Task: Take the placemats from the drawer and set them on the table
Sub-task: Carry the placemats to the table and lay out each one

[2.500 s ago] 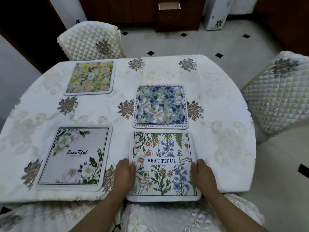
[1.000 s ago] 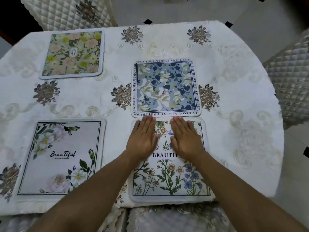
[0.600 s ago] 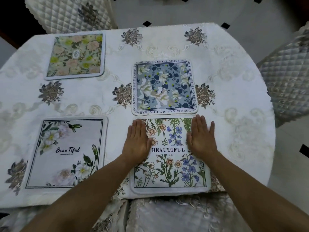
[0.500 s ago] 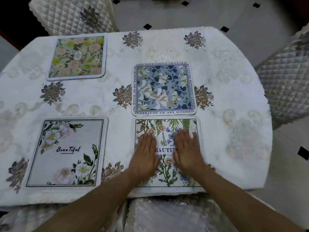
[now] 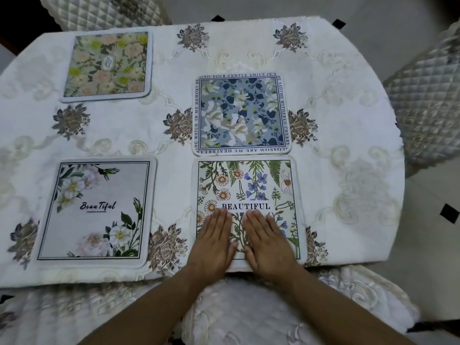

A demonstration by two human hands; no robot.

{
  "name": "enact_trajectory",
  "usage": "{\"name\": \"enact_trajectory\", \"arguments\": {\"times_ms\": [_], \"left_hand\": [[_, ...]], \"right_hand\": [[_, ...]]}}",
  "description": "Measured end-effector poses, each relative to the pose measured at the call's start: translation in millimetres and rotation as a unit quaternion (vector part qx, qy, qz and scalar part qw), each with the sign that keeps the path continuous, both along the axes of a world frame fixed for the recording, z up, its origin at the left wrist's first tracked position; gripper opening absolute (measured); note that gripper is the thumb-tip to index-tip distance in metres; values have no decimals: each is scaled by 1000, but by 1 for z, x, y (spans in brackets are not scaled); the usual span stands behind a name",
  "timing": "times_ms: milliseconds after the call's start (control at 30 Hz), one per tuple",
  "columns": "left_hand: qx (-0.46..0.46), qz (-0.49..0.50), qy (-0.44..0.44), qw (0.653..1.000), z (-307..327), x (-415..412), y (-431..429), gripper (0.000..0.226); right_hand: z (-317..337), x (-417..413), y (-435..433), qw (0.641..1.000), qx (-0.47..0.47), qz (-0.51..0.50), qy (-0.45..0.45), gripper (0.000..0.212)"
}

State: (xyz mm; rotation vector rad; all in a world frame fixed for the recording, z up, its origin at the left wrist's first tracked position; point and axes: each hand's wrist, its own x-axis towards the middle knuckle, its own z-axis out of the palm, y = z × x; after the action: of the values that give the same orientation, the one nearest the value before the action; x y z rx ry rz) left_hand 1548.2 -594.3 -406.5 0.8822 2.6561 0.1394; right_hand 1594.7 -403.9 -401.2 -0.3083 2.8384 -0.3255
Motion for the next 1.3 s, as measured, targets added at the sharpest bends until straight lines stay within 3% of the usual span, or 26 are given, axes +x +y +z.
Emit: {"name": "enact_trajectory", "arguments": {"times_ms": [300, 567, 667, 733, 900, 1300], "left_hand": [[10, 52, -13, 999, 8, -46, -14, 74], [14, 90, 4, 996, 2, -110, 66, 65], [42, 81, 20, 996, -1, -125, 55, 66], [64, 92, 32, 993, -4, -132, 38, 67], [70, 131, 24, 989, -5, -132, 2, 68], [-13, 80, -26, 996, 13, -34, -44, 77]], "right_hand": [[6, -13, 58, 991, 22, -129, -21, 71], [0, -113, 14, 997, 20, -70, -15, 66], [-3, -128, 29, 998, 29, -47, 0, 68], [-4, -129, 52, 996, 11, -82, 11, 69], [-7, -108, 101, 982, -2, -189, 5, 68], [32, 14, 48, 961, 55, -250, -107, 73]]}}
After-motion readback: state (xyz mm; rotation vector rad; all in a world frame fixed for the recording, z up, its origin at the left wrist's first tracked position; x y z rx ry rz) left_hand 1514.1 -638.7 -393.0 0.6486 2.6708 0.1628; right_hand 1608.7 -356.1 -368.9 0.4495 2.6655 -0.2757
